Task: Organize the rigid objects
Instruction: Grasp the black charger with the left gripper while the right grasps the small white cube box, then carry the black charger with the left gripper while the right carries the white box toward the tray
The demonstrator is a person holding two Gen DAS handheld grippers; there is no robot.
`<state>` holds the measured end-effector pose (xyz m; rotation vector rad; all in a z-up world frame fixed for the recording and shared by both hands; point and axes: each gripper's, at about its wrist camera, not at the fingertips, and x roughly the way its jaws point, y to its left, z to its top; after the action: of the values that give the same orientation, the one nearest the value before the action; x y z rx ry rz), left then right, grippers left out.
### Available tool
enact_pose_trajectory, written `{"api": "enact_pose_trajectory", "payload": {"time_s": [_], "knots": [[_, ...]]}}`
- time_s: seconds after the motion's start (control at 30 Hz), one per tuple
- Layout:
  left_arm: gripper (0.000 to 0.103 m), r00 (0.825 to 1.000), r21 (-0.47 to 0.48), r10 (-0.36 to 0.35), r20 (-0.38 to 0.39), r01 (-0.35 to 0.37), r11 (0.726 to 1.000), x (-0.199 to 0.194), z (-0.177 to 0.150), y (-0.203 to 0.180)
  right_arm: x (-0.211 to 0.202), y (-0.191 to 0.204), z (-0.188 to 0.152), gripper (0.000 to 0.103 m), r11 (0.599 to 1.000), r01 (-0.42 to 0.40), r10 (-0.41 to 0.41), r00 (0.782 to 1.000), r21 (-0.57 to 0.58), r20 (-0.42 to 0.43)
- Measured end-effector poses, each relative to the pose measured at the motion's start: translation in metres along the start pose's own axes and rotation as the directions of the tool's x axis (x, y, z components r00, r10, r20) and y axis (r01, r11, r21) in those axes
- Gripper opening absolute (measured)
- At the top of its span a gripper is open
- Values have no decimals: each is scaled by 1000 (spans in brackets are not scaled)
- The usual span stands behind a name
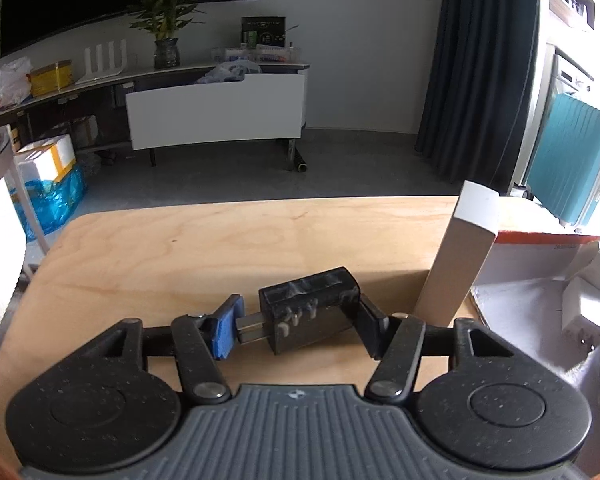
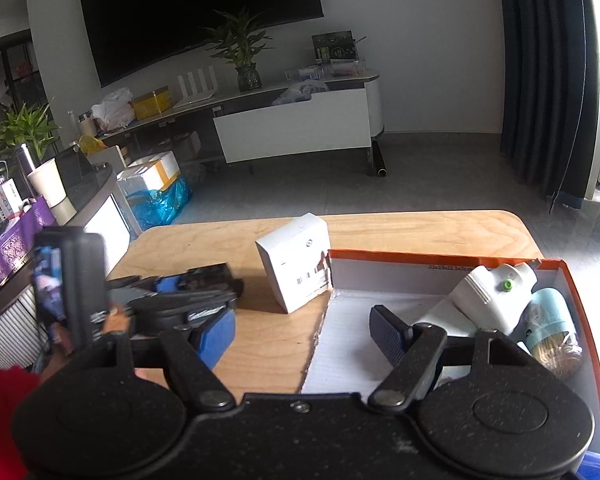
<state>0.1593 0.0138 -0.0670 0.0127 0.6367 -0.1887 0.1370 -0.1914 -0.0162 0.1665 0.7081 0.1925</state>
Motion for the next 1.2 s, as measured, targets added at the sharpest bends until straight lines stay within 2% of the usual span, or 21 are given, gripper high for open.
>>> {"api": "enact_pose_trajectory", "payload": {"time_s": [0.13,0.27,0.4,0.6,0.8,0.87,0.9,1.03,1.2], "knots": [[60,1000,-16,14,-5,-14,1000,-22,2,12,13,12,5,89,1000,4,-4,1000,-15,-3],[60,1000,-12,19,6,-19,1000,-46,0,20,33,22,18,90,991,-31,31,1000,-131,-4],[60,1000,-11,28,14,-28,1000,-61,-7,25,55,20,38,92,949,-63,56,998,-308,-33],[60,999,-44,27,20,-26,999,-63,-9,30,91,10,54,92,906,-135,102,989,-401,-105],[60,1000,-46,30,7,-30,998,-59,-15,29,115,10,55,92,902,-143,95,986,-408,-135],[60,999,-50,35,1,-35,998,-57,-14,30,117,13,53,86,901,-142,97,987,-411,-129],[60,999,-54,38,0,-38,998,-57,-14,30,118,15,54,75,905,-142,96,986,-402,-133],[60,999,-62,53,3,-53,997,-62,-13,31,110,20,52,74,918,-142,105,988,-370,-117],[60,997,-79,71,19,-70,994,-76,-9,32,75,32,49,74,933,-125,112,992,-337,-56]]}}
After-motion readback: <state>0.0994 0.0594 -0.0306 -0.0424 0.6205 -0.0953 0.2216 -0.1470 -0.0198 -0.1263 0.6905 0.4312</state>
